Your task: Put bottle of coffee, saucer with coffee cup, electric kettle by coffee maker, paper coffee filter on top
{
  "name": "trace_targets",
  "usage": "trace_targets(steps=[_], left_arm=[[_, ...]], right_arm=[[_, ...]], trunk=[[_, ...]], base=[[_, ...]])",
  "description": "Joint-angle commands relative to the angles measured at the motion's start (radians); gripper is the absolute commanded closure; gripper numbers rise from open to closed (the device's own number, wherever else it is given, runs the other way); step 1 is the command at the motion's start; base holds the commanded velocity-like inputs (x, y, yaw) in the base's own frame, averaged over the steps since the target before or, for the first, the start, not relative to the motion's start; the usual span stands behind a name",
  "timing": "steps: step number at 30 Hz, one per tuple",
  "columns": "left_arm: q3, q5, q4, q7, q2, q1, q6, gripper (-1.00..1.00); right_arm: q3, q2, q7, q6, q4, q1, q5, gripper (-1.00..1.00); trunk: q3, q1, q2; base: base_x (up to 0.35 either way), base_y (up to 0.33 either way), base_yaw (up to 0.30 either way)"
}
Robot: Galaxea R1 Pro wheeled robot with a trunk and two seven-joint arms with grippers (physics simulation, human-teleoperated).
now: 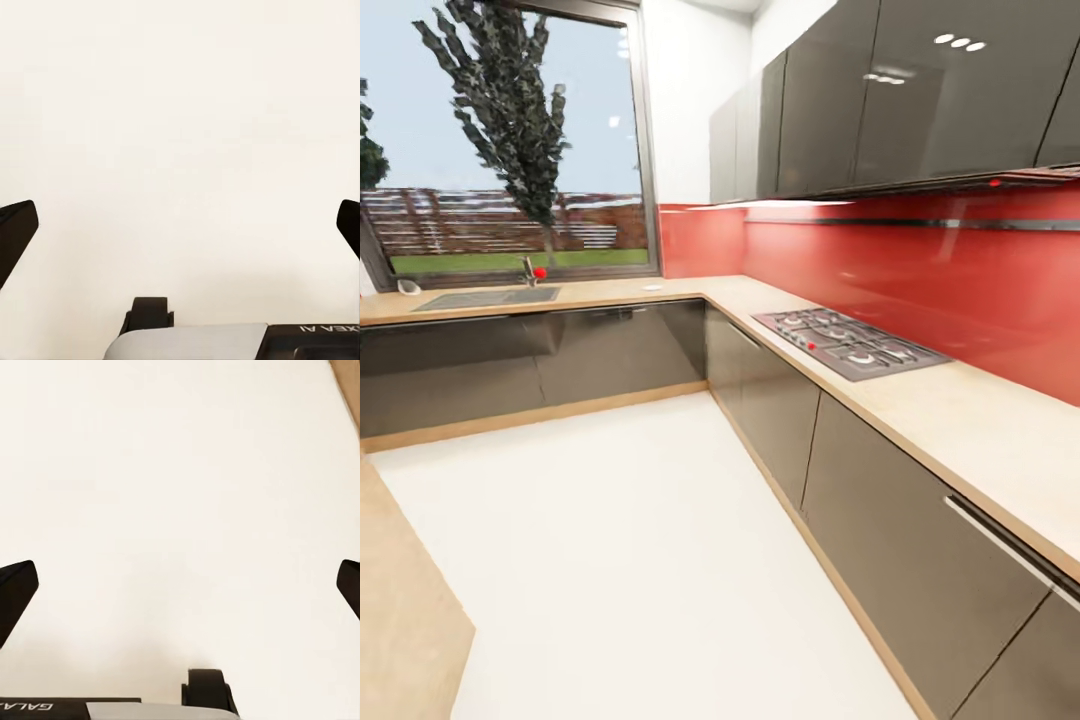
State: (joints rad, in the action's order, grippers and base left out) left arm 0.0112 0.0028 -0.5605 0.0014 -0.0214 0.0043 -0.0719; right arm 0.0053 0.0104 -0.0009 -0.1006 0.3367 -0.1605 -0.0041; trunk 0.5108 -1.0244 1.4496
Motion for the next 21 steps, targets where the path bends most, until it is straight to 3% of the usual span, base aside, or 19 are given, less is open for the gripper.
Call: trace_targets(steps=[1, 21], left_arm=[[0.001, 0.0, -0.001, 0.0, 0.0, 0.0, -0.002, -1.0], [0.001, 0.0, -0.001, 0.0, 0.0, 0.0, -0.002, -1.0]], right_arm=[[0.0, 0.0, 0.001, -0.003, -0.001, -0.001, 0.0, -1.0], [-0.002, -0.004, 0.003, -0.005, -0.001, -0.001, 0.007, -1.0]], trunk=[[0.001, -0.001, 0.0], [0.002, -0.001, 0.0]], base=[[0.319, 0.12, 0.136], [0.327, 0.03, 0.017]])
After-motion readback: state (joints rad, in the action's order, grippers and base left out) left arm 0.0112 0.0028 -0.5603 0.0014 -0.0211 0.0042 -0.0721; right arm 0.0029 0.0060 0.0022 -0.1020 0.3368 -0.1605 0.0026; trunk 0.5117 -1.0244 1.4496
